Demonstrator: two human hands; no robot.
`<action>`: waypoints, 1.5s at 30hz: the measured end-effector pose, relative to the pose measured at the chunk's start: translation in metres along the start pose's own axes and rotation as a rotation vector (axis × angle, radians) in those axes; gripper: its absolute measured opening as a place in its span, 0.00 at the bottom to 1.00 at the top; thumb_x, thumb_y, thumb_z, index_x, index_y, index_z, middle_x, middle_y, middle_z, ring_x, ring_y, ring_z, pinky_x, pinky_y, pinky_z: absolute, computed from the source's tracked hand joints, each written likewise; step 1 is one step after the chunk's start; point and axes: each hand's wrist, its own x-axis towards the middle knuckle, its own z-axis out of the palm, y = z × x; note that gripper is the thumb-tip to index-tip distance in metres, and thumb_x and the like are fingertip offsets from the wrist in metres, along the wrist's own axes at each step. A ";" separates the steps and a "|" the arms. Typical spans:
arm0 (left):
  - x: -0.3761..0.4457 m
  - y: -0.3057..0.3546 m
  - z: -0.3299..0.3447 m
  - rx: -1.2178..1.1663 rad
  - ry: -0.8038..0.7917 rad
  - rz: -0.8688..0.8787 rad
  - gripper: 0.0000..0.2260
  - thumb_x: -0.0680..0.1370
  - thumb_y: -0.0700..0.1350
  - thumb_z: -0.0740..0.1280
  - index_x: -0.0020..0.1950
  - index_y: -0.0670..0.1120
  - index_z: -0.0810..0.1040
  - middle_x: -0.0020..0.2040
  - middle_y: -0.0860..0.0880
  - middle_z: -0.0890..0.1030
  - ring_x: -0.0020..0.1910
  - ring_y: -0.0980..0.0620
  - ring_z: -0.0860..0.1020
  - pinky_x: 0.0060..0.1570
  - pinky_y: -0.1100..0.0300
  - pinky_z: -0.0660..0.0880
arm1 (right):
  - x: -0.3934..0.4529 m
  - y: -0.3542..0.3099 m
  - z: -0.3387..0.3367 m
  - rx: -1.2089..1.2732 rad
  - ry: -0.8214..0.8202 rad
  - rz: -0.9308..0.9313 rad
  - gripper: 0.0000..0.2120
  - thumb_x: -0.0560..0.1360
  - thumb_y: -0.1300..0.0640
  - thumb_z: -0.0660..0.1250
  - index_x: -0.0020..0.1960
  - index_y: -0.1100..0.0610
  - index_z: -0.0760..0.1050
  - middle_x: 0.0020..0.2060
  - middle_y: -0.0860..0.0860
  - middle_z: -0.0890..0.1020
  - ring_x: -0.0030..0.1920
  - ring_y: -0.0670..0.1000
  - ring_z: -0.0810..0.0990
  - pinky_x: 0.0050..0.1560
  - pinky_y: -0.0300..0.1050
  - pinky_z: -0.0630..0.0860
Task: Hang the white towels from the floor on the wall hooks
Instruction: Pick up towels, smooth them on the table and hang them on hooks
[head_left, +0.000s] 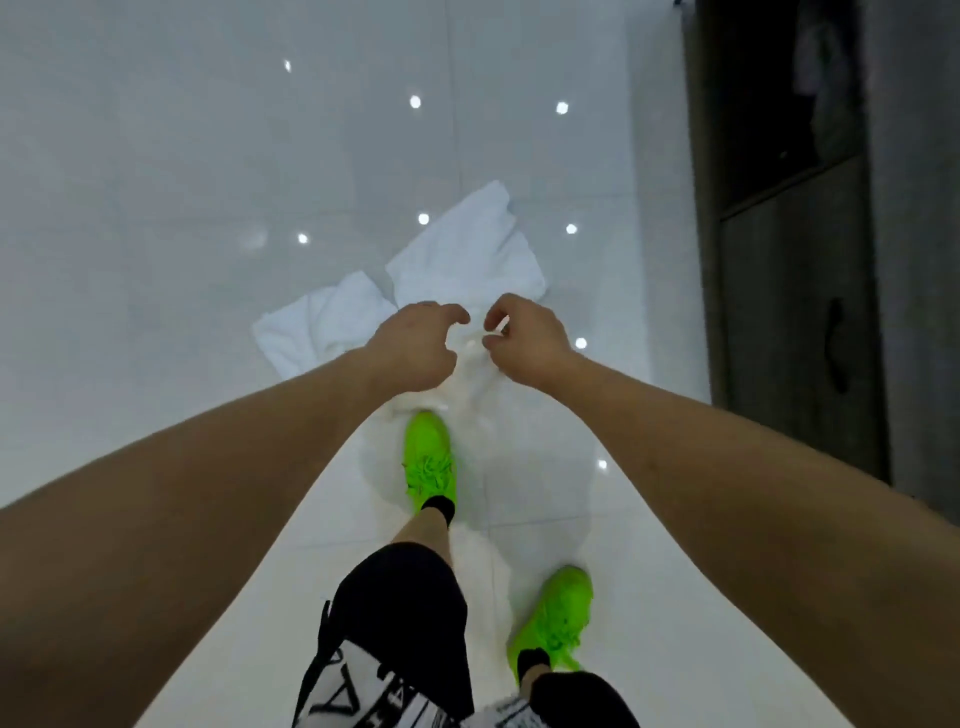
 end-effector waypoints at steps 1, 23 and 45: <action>-0.019 0.025 -0.014 0.002 0.012 0.043 0.27 0.76 0.38 0.64 0.75 0.51 0.66 0.71 0.48 0.71 0.70 0.48 0.68 0.64 0.56 0.68 | -0.023 -0.009 -0.025 0.073 0.023 -0.023 0.05 0.76 0.57 0.65 0.52 0.53 0.75 0.43 0.50 0.79 0.44 0.53 0.79 0.43 0.44 0.75; -0.356 0.548 -0.114 -0.238 0.948 0.621 0.02 0.76 0.47 0.65 0.46 0.50 0.77 0.41 0.51 0.78 0.44 0.50 0.75 0.42 0.59 0.69 | -0.497 0.108 -0.449 0.186 0.519 -0.492 0.09 0.67 0.54 0.75 0.37 0.56 0.76 0.31 0.46 0.76 0.33 0.45 0.75 0.37 0.42 0.70; -0.188 0.848 -0.157 -0.529 0.416 0.748 0.09 0.76 0.40 0.65 0.50 0.49 0.84 0.45 0.49 0.84 0.44 0.50 0.81 0.44 0.55 0.78 | -0.476 0.276 -0.769 -0.177 0.470 -0.078 0.12 0.70 0.53 0.78 0.42 0.61 0.80 0.30 0.51 0.77 0.31 0.50 0.74 0.26 0.38 0.70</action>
